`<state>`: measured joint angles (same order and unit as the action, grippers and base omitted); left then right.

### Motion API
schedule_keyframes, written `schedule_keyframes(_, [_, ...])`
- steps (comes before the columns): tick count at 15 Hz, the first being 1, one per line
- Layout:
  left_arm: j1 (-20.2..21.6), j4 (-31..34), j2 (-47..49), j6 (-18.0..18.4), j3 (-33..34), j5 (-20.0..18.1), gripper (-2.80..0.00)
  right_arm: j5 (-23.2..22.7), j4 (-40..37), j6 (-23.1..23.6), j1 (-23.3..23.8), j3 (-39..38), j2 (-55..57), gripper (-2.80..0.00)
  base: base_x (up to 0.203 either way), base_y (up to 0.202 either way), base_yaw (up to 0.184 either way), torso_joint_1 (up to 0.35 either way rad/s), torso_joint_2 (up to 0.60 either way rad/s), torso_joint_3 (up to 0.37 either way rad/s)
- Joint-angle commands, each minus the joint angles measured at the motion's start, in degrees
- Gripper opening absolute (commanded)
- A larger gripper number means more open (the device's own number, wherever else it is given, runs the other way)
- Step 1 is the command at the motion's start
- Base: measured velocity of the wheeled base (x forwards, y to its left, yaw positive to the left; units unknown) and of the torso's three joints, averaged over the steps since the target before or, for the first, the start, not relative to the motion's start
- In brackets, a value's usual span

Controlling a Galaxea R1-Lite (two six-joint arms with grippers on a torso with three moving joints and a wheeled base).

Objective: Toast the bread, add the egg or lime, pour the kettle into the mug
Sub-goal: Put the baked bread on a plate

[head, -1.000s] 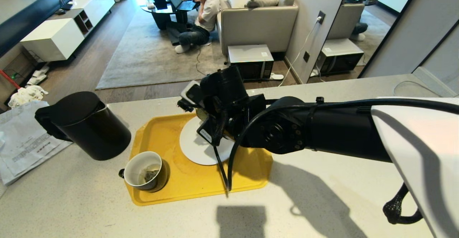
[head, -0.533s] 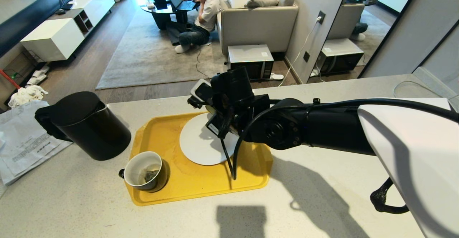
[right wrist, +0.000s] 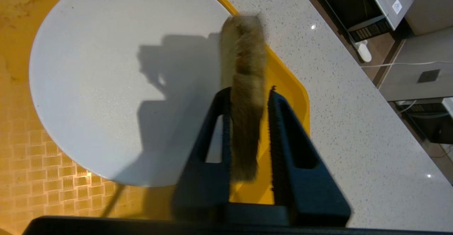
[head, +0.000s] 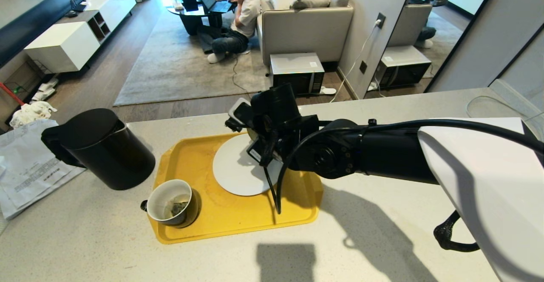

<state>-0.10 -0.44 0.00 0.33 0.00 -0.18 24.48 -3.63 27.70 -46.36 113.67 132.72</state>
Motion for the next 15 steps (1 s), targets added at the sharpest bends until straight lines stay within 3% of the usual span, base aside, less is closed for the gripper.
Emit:
schedule_keyframes(1, [0.0,0.0,0.0,0.0,0.0,0.0,-2.8,0.1,-0.1,0.1,0.0,0.0,-0.4,0.0,0.0,0.0,0.0,0.0,0.0,0.0])
schedule_keyframes(9, [0.0,0.0,0.0,0.0,0.0,0.0,-2.8,0.1,-0.1,0.1,0.0,-1.5,-2.8,0.0,0.0,0.0,0.0,0.0,0.0,0.0])
schedule_keyframes(15, [0.0,0.0,0.0,0.0,0.0,0.0,-2.8,0.2,0.2,0.2,0.0,-9.2,-9.3,0.0,0.0,0.0,0.0,0.0,0.0,0.0])
